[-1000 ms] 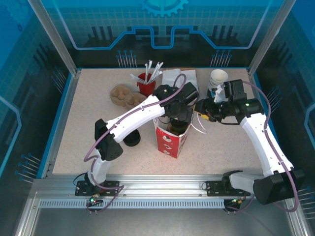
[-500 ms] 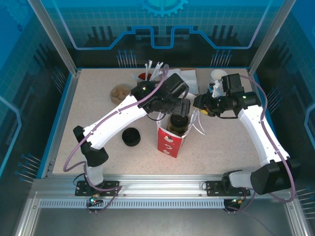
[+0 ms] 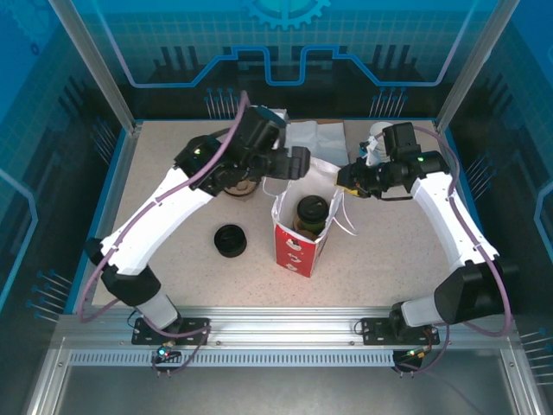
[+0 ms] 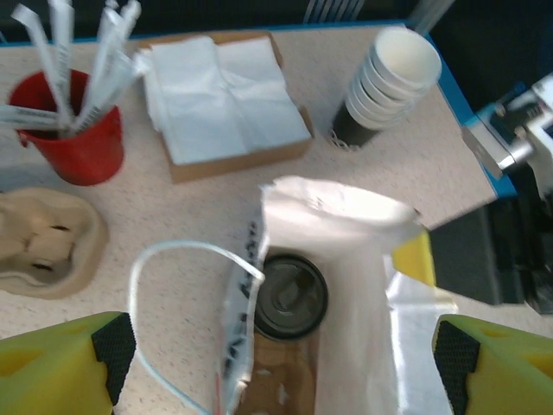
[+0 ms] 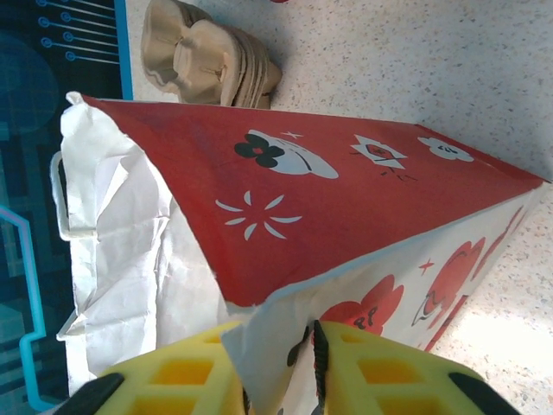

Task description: Pack the takeout coffee

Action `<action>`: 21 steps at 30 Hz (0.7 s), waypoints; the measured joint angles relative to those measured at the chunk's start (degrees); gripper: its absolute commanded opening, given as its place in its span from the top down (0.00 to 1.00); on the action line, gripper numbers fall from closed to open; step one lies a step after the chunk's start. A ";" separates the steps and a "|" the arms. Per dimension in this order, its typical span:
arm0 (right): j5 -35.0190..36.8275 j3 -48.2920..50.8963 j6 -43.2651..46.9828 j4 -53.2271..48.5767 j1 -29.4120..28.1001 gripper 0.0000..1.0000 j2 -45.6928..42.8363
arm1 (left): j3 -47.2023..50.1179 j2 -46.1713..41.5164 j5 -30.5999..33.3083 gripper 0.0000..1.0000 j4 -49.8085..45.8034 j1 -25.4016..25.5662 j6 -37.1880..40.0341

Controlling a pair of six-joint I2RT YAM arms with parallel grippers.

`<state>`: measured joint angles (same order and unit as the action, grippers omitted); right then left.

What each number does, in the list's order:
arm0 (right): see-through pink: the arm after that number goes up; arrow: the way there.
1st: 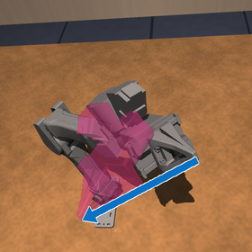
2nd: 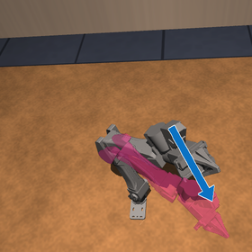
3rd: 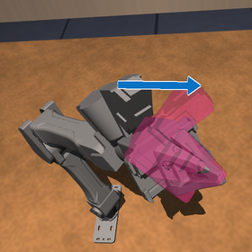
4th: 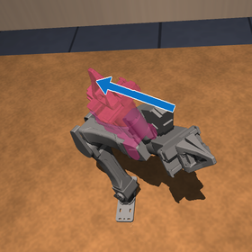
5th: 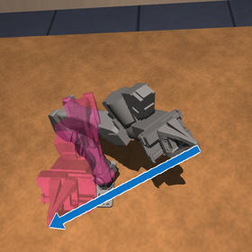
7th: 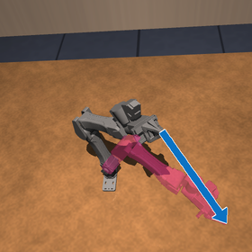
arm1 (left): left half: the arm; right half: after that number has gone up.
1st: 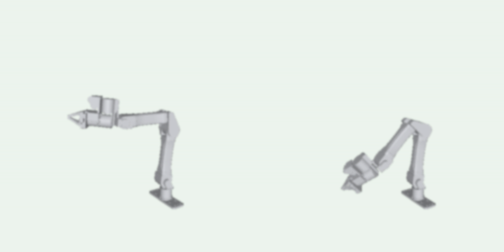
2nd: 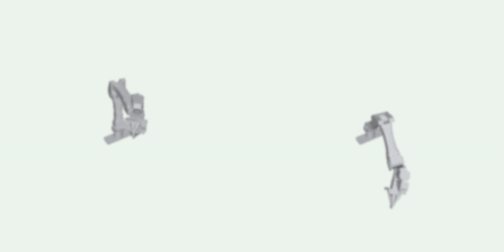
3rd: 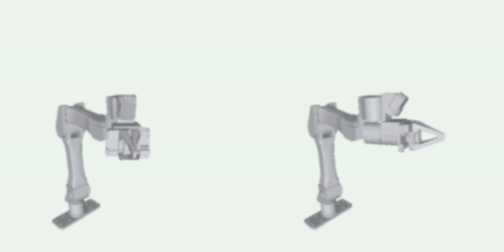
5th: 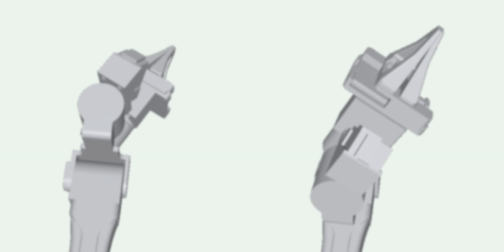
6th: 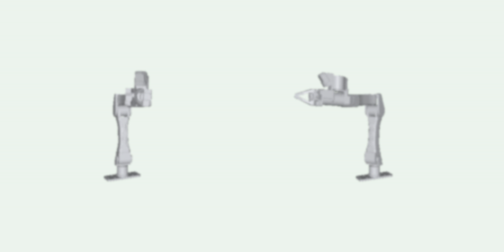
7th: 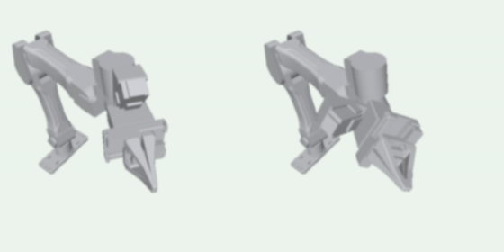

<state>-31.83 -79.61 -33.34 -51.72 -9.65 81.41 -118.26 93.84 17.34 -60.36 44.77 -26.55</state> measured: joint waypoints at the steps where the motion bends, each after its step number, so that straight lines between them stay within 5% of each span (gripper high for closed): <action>1: -0.28 -0.15 0.15 0.11 -0.02 0.78 0.28 | 1.40 -1.03 0.00 0.08 0.76 -1.25 0.17; 10: -1.73 -1.11 0.63 2.40 -1.46 0.82 2.67 | 12.44 -5.57 0.46 0.08 8.04 -12.94 1.05; 21: -1.99 -1.81 -0.09 4.46 -5.49 0.75 3.45 | 14.29 -3.96 -0.31 0.10 11.89 -23.93 1.01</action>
<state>-33.82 -81.43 -33.43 -47.27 -15.14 84.86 -103.96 89.89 17.04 -48.47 20.84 -25.54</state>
